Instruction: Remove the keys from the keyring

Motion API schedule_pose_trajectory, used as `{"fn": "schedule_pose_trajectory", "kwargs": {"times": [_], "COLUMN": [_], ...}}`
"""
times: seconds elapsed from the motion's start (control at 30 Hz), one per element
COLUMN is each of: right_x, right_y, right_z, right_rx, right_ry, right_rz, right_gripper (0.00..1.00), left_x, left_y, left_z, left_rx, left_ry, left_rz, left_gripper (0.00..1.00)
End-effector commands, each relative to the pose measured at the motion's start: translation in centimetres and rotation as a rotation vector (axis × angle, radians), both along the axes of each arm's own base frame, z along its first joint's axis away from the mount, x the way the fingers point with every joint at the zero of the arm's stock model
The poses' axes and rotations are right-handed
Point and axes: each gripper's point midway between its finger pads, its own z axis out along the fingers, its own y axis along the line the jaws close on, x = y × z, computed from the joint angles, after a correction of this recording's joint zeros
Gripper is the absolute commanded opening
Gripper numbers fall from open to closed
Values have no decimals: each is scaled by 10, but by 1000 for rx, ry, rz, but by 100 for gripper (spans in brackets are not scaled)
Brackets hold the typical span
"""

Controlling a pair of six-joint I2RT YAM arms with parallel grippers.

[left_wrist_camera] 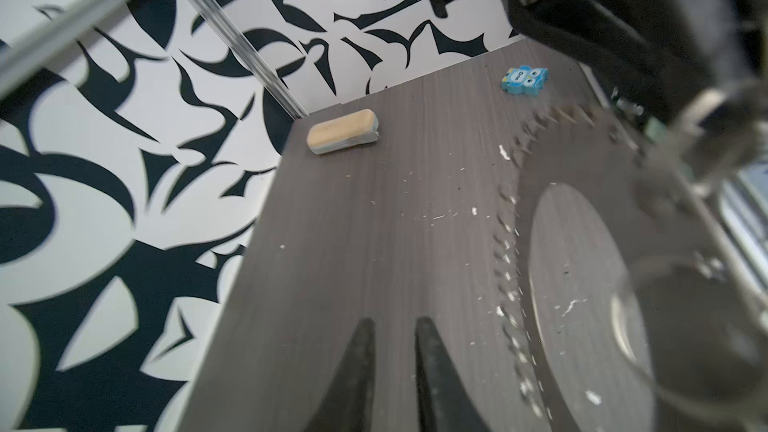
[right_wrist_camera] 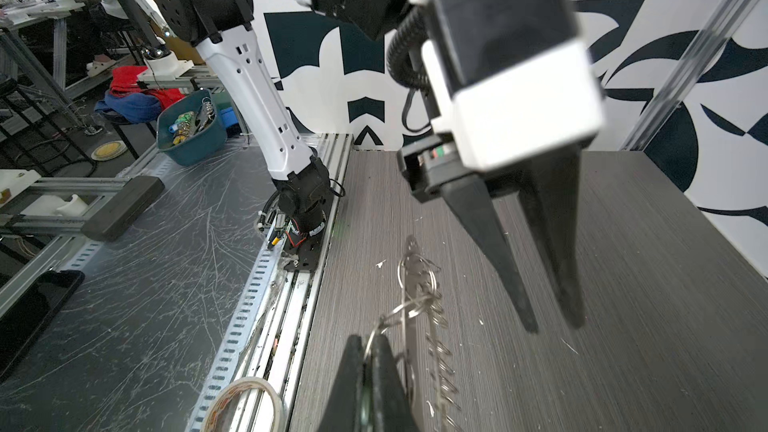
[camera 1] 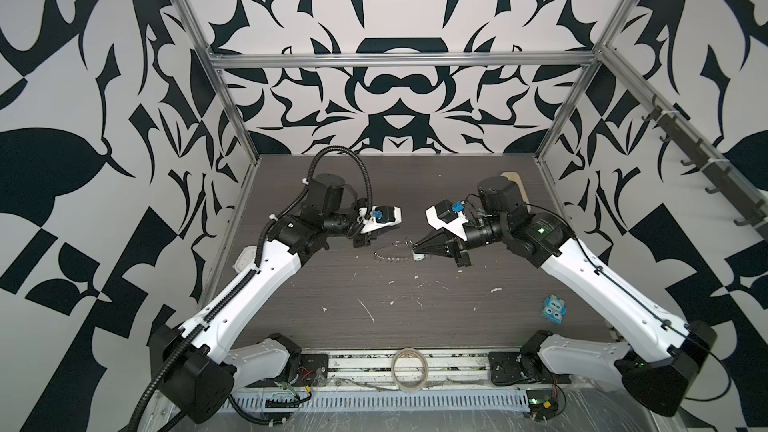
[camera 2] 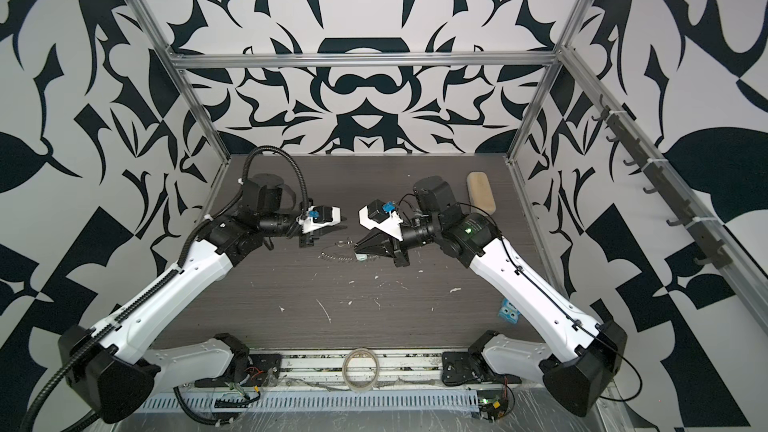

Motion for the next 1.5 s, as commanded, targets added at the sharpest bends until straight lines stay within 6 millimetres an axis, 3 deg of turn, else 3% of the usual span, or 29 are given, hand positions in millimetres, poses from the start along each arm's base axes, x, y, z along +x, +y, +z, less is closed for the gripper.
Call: {"fn": "schedule_pose_trajectory", "kwargs": {"times": [0.0,0.07,0.2,0.47,0.63,0.93,1.13,1.47], "right_x": [-4,-3,-3,-6,-7,-6,-8,-11], "right_y": [-2,-4,-7,-11,-11,-9,-8,-6], "right_z": [21,18,11,7,7,5,4,10], "right_rx": [31,14,-23,-65,-76,-89,-90,-69], "right_ry": [-80,-93,-130,-174,-187,-189,-186,-181], "right_rz": [23,23,26,53,55,58,70,88], "right_gripper": [0,0,0,0,0,0,0,0], "left_x": [-12,-17,-34,-50,-58,-65,-62,-64], "left_y": [11,11,1,-11,-15,-26,-33,-39], "left_z": [12,20,32,36,31,24,17,6], "left_rx": [-9,-31,-78,-92,-45,-33,-40,-26], "left_ry": [-14,-25,56,288,426,446,354,372], "left_rz": [-19,-40,-162,-315,-338,-383,-375,-381], "left_gripper": [56,65,67,67,59,57,61,38]}}
